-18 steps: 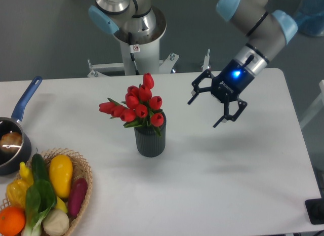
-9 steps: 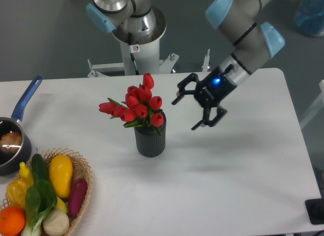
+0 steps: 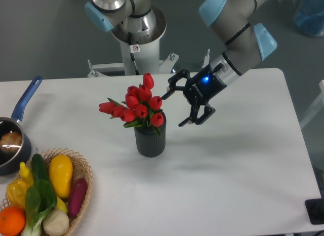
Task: Pick up the flowers from the vase
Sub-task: 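Move the open gripper toward the red tulip stems above the black vase, then advance the open gripper around the tulip stems just above the vase rim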
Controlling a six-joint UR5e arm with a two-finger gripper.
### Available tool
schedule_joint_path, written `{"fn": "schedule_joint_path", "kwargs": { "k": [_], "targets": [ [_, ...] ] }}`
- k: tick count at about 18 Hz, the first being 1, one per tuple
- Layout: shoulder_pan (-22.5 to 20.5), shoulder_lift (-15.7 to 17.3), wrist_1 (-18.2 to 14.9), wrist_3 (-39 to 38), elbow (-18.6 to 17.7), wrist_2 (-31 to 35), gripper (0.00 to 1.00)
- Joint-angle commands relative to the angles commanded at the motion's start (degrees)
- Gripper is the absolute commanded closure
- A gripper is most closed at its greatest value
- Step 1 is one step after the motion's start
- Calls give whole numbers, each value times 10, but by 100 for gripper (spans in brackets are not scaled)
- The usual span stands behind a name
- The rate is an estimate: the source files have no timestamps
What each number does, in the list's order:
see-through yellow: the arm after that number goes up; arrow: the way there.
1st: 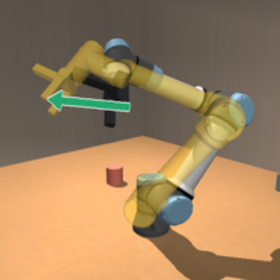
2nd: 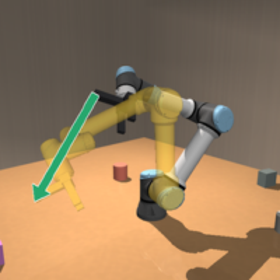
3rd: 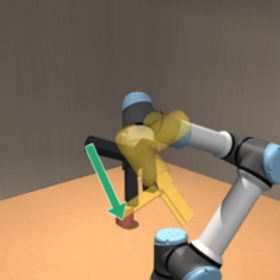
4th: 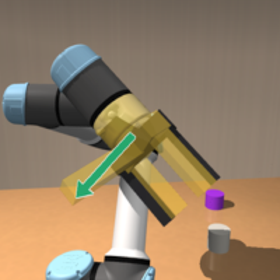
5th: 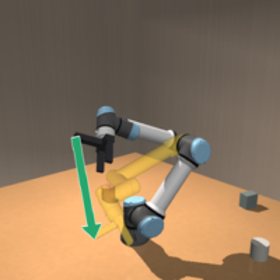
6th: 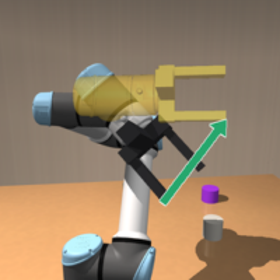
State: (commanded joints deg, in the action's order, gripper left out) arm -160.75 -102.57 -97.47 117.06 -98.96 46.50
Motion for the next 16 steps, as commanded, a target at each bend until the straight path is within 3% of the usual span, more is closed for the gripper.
{"fn": "schedule_joint_path", "kwargs": {
  "k": [16],
  "targets": [
    [18,10,0,4,-31,-60,0]
  ]
}}
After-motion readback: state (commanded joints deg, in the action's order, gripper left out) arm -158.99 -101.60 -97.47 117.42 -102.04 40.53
